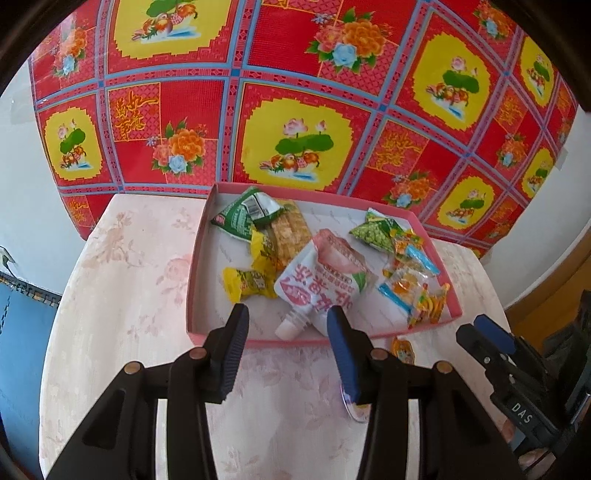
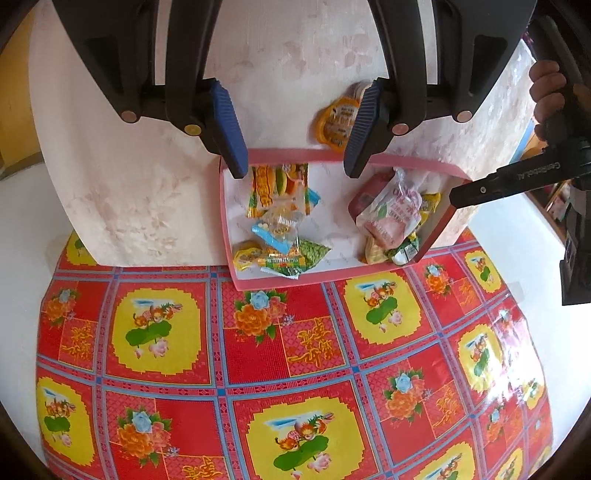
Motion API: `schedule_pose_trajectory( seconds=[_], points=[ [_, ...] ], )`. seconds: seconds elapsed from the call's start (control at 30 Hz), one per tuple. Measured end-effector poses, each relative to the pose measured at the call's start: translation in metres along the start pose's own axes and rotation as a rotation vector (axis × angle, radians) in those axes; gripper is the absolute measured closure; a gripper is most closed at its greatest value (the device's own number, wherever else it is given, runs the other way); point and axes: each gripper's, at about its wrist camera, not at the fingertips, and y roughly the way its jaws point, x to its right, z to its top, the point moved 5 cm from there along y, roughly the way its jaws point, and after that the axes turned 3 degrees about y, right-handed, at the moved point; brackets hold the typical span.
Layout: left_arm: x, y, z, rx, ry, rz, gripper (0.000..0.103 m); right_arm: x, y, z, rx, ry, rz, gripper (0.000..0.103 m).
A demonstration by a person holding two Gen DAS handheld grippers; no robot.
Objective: Organize snacks
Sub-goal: 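Withdraw both open tools toward the purple tin and orange jelly cup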
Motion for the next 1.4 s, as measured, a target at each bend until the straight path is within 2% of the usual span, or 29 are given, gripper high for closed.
schedule_pose_trajectory(
  seconds=[0.3, 0.67, 0.8, 0.97, 1.4],
  points=[
    [0.007, -0.009, -0.016, -0.011, 0.021, -0.007, 0.053, 0.003, -0.006, -0.017, -0.034, -0.005, -0.015, 0.048],
    [0.031, -0.003, -0.046, -0.074, 0.069, -0.027, 0.051, 0.012, -0.005, -0.038, -0.113, 0.027, -0.003, 0.048],
    [0.040, 0.002, -0.054, -0.094, 0.089, -0.037, 0.049, 0.014, -0.008, -0.041, -0.115, 0.023, -0.012, 0.047],
    [0.052, 0.006, -0.061, -0.101, 0.112, -0.044, 0.038, 0.018, -0.012, -0.045, -0.114, 0.035, -0.007, 0.036],
    [0.079, 0.023, -0.077, -0.122, 0.174, -0.048, 0.038, 0.031, -0.012, -0.051, -0.125, 0.037, -0.040, 0.036]
  ],
)
